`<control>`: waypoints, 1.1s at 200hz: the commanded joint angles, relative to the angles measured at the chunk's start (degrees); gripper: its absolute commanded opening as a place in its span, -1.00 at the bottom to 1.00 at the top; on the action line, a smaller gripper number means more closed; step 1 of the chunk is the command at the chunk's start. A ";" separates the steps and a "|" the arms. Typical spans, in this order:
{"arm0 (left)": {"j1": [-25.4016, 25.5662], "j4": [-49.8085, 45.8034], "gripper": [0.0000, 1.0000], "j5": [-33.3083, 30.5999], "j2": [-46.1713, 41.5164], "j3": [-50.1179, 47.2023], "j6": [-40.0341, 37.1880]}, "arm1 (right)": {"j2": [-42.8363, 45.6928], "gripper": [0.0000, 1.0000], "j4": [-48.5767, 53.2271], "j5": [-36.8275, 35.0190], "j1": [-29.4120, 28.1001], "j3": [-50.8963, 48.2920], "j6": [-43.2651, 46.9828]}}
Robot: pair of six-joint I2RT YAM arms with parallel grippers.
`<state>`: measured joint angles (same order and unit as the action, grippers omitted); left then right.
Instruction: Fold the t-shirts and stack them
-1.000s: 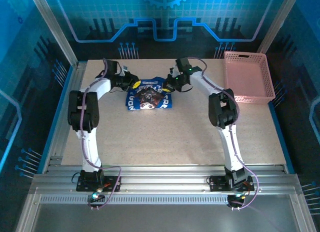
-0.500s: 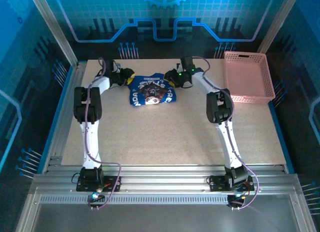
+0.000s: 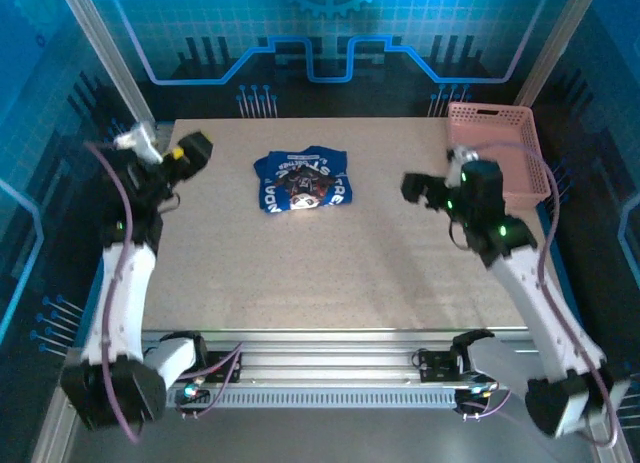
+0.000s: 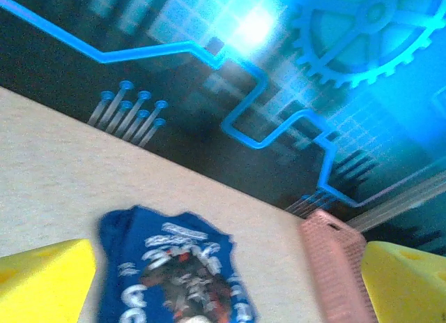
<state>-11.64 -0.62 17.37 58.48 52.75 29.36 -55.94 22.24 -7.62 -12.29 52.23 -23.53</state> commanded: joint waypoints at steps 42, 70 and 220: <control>-0.67 20.93 0.98 -14.38 3.04 -29.04 -12.11 | 9.83 1.00 -31.34 -23.18 3.99 -34.49 11.12; -0.50 38.83 0.98 -17.81 10.03 -34.16 -14.29 | 5.52 1.00 -48.06 -20.59 7.17 -41.32 12.19; 11.55 55.79 0.98 -27.84 30.31 -32.34 -26.63 | -30.12 1.00 -67.90 -10.20 6.50 -28.78 20.49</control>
<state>-0.58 52.69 -9.28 88.36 19.40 4.25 -86.26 -44.23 -16.86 -5.39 22.20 -3.68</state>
